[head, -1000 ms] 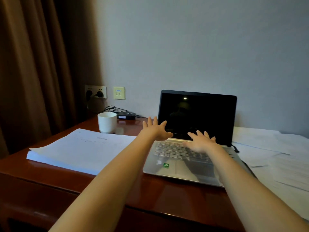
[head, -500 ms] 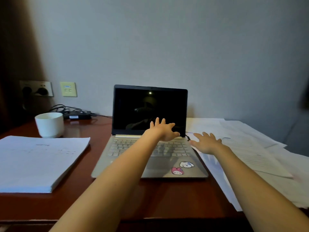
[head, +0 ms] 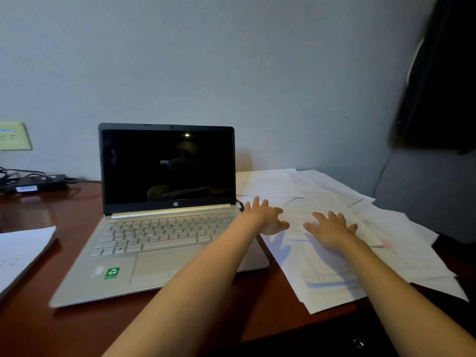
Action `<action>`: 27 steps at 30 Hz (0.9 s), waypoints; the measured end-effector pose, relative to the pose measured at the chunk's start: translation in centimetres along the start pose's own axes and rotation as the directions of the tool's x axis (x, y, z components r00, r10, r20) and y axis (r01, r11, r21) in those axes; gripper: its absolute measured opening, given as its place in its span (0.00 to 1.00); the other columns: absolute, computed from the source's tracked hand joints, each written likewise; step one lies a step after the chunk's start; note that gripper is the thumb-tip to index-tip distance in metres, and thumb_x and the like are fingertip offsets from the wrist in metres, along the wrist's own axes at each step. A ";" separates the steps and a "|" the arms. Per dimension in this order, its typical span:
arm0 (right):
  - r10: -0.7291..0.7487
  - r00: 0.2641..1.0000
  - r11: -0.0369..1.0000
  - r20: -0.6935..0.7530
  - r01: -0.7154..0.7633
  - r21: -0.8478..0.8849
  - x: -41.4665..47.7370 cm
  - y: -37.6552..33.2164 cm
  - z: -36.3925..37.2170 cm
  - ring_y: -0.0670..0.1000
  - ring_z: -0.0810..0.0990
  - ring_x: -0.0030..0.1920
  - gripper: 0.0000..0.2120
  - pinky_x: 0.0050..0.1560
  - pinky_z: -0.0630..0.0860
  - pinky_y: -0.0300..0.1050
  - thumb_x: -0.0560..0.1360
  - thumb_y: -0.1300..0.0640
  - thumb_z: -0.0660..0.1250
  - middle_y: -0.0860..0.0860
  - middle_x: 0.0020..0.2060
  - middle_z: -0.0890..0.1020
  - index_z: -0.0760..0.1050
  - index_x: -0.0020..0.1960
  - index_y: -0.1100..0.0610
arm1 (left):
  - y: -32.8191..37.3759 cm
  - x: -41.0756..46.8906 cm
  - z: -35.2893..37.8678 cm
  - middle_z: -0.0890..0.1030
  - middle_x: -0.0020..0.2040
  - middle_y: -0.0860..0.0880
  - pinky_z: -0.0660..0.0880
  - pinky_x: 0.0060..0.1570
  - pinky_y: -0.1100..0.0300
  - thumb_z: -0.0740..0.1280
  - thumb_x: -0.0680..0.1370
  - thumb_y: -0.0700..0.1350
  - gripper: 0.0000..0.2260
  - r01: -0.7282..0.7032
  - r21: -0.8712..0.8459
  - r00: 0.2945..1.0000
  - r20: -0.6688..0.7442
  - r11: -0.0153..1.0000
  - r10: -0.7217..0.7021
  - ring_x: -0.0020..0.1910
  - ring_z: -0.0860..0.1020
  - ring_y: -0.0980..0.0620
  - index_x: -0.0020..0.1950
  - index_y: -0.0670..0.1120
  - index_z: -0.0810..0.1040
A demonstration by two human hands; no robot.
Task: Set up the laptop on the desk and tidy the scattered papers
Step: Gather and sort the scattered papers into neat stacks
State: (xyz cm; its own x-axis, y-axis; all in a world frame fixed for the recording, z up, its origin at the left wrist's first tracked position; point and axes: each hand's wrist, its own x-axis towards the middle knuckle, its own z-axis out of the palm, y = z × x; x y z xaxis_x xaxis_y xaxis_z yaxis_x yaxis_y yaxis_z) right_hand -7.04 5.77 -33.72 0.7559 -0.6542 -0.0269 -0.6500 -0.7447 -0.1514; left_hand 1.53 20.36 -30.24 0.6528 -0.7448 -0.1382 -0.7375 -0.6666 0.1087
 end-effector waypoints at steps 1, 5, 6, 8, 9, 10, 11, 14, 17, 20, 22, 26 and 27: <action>0.035 0.999 0.999 -0.009 -0.035 0.003 0.2 0.7 0.0 0.60 0.46 0.76 0.27 0.72 0.45 0.64 0.80 0.40 0.45 0.55 0.76 0.51 0.50 0.76 0.49 | 0.6 0.4 0.3 0.45 0.78 0.43 0.40 0.73 0.44 0.52 0.81 0.59 0.27 -0.013 -0.004 1.000 0.014 1.000 0.013 0.76 0.38 0.41 0.78 0.52 0.52; 0.140 0.990 0.990 -0.033 -0.140 0.025 0.4 3.2 0.2 0.60 0.48 0.75 0.27 0.72 0.48 0.63 0.80 0.41 0.46 0.57 0.76 0.52 0.51 0.76 0.51 | 2.5 1.5 1.4 0.45 0.78 0.44 0.40 0.73 0.44 0.52 0.81 0.59 0.27 -0.071 -0.053 0.997 0.038 0.996 0.073 0.76 0.39 0.42 0.78 0.52 0.52; 0.153 0.987 0.987 -0.039 -0.151 0.060 0.4 3.9 0.4 0.60 0.50 0.75 0.27 0.71 0.50 0.63 0.80 0.41 0.46 0.57 0.75 0.53 0.51 0.76 0.51 | 3.0 1.6 1.7 0.45 0.78 0.44 0.40 0.73 0.44 0.52 0.81 0.59 0.27 -0.083 -0.071 0.996 0.037 0.994 0.086 0.76 0.39 0.42 0.78 0.52 0.52; 0.160 0.986 0.974 -0.051 -0.149 0.169 0.6 5.0 0.7 0.59 0.56 0.74 0.27 0.71 0.55 0.60 0.80 0.42 0.48 0.56 0.74 0.57 0.52 0.75 0.51 | 4.0 1.9 2.4 0.45 0.78 0.44 0.41 0.73 0.44 0.52 0.81 0.58 0.27 -0.108 -0.111 0.993 0.035 0.988 0.112 0.76 0.40 0.42 0.78 0.52 0.52; 0.152 0.986 0.965 -0.065 -0.133 0.226 0.7 5.5 0.8 0.59 0.59 0.73 0.26 0.70 0.57 0.58 0.80 0.43 0.49 0.55 0.74 0.58 0.53 0.75 0.51 | 4.5 2.1 2.8 0.45 0.78 0.43 0.41 0.73 0.44 0.52 0.81 0.58 0.27 -0.120 -0.129 0.992 0.032 0.984 0.125 0.76 0.40 0.41 0.78 0.51 0.52; 0.149 0.984 0.954 -0.094 -0.118 0.275 0.8 5.8 1.0 0.58 0.61 0.72 0.25 0.70 0.58 0.57 0.80 0.44 0.51 0.55 0.73 0.60 0.55 0.75 0.51 | 5.0 2.3 3.3 0.46 0.78 0.43 0.42 0.73 0.44 0.52 0.81 0.58 0.27 -0.131 -0.143 0.990 0.028 0.981 0.136 0.76 0.41 0.41 0.77 0.51 0.53; 0.159 0.978 0.941 -0.136 -0.108 0.321 0.8 6.0 1.2 0.58 0.63 0.70 0.24 0.69 0.59 0.56 0.80 0.45 0.53 0.54 0.72 0.62 0.57 0.74 0.51 | 5.5 2.6 3.7 0.46 0.78 0.42 0.42 0.73 0.43 0.53 0.80 0.58 0.27 -0.136 -0.152 0.990 0.021 0.979 0.140 0.76 0.42 0.40 0.77 0.50 0.54; 0.300 0.922 0.837 -0.245 -0.131 0.531 1.0 6.2 1.7 0.58 0.69 0.65 0.19 0.66 0.64 0.54 0.79 0.51 0.58 0.55 0.67 0.68 0.63 0.69 0.52 | 6.7 3.3 5.2 0.49 0.77 0.40 0.44 0.74 0.43 0.54 0.79 0.58 0.27 -0.126 -0.189 0.992 -0.003 0.974 0.128 0.76 0.44 0.39 0.76 0.50 0.56; 0.449 0.851 0.715 -0.273 -0.159 0.681 1.4 6.5 2.0 0.58 0.74 0.59 0.17 0.63 0.71 0.57 0.78 0.53 0.60 0.56 0.62 0.73 0.66 0.66 0.53 | 7.5 3.7 6.6 0.45 0.78 0.41 0.40 0.73 0.44 0.52 0.79 0.59 0.28 -0.128 -0.227 0.991 -0.066 0.965 0.116 0.76 0.42 0.40 0.77 0.51 0.52; 0.523 0.810 0.651 -0.264 -0.180 0.737 1.8 6.8 2.2 0.57 0.75 0.58 0.16 0.60 0.73 0.58 0.77 0.53 0.61 0.55 0.61 0.75 0.66 0.64 0.52 | 7.2 3.8 7.1 0.44 0.78 0.41 0.39 0.73 0.45 0.51 0.80 0.60 0.29 -0.129 -0.255 0.989 -0.106 0.958 0.104 0.76 0.41 0.41 0.78 0.51 0.50; 0.548 0.799 0.623 -0.248 -0.192 0.758 2.0 6.8 2.3 0.57 0.77 0.56 0.16 0.59 0.75 0.58 0.77 0.52 0.62 0.54 0.60 0.76 0.65 0.63 0.52 | 6.8 3.8 7.1 0.43 0.78 0.41 0.39 0.73 0.46 0.51 0.80 0.60 0.29 -0.130 -0.248 0.990 -0.090 0.960 0.110 0.76 0.41 0.42 0.78 0.51 0.48; 0.582 0.765 0.674 -0.277 -0.264 0.690 2.3 6.8 2.4 0.58 0.75 0.56 0.18 0.59 0.73 0.55 0.77 0.52 0.62 0.56 0.58 0.77 0.65 0.64 0.55 | 6.3 3.6 7.1 0.44 0.78 0.42 0.39 0.73 0.46 0.49 0.80 0.60 0.29 -0.144 -0.225 0.988 -0.093 0.964 0.125 0.77 0.41 0.43 0.78 0.50 0.48; 0.592 0.751 0.699 -0.294 -0.296 0.651 2.3 6.8 2.5 0.59 0.74 0.58 0.18 0.59 0.72 0.54 0.77 0.51 0.62 0.57 0.59 0.76 0.65 0.65 0.56 | 6.3 3.5 7.2 0.44 0.78 0.42 0.39 0.73 0.46 0.49 0.80 0.60 0.28 -0.150 -0.223 0.987 -0.096 0.963 0.132 0.77 0.41 0.43 0.78 0.50 0.48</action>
State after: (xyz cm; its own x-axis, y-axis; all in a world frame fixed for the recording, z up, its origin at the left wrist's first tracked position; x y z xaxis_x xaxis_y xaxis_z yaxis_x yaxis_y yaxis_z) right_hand -9.52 -0.42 -37.27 0.1597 -0.9705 0.1808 -0.6270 -0.2412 -0.7408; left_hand -2.02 13.78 -37.12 0.5637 -0.8255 -0.0275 -0.7699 -0.5372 0.3446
